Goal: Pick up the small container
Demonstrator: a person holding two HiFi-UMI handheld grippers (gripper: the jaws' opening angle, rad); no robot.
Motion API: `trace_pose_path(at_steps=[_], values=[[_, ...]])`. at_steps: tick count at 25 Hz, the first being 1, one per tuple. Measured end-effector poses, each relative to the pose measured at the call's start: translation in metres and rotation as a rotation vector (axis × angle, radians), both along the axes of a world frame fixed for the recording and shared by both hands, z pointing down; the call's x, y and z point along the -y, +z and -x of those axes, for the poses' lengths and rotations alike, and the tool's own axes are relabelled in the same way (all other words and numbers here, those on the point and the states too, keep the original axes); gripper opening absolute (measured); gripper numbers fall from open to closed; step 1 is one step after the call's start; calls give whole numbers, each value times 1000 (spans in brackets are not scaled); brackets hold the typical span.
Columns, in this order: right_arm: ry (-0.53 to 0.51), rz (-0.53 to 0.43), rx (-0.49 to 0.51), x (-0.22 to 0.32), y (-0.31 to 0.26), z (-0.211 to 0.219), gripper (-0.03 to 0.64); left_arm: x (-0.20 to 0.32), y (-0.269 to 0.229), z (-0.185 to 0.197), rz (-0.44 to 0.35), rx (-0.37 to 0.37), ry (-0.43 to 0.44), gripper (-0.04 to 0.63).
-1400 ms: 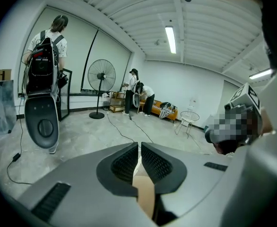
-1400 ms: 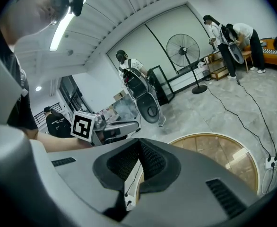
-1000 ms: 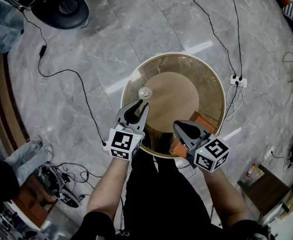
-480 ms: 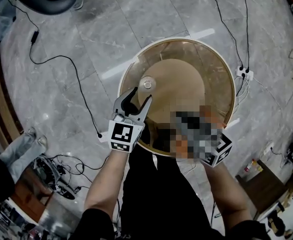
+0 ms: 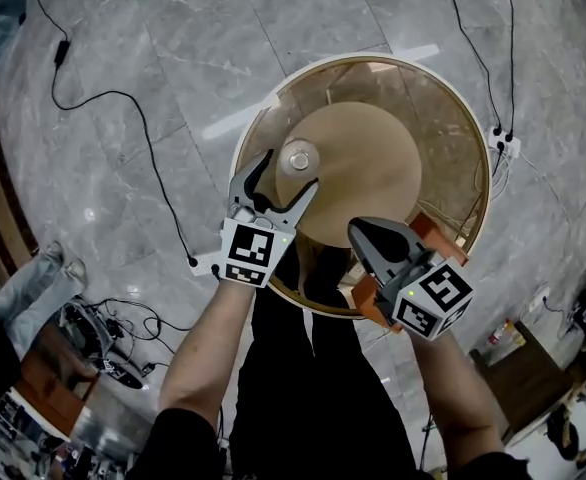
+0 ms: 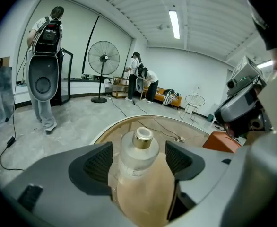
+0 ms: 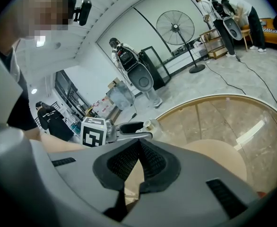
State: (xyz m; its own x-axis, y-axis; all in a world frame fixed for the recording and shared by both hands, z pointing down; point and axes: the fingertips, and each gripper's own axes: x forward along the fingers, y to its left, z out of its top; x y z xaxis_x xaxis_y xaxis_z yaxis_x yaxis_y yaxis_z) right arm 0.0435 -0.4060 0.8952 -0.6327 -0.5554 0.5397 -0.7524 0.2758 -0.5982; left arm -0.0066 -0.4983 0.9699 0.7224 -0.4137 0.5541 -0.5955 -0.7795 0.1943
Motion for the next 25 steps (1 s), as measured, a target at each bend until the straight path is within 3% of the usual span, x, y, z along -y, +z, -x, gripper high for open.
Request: trace_pose_path(at_steps=[13, 19, 25], values=[[35, 43, 1, -13, 47, -10, 14, 14, 43, -21, -83, 26, 38, 367], [46, 65, 2, -22, 50, -14, 14, 20, 43, -35, -97, 22, 47, 367], [72, 51, 3, -21, 35, -17, 14, 23, 45, -37, -98, 70, 65, 356]])
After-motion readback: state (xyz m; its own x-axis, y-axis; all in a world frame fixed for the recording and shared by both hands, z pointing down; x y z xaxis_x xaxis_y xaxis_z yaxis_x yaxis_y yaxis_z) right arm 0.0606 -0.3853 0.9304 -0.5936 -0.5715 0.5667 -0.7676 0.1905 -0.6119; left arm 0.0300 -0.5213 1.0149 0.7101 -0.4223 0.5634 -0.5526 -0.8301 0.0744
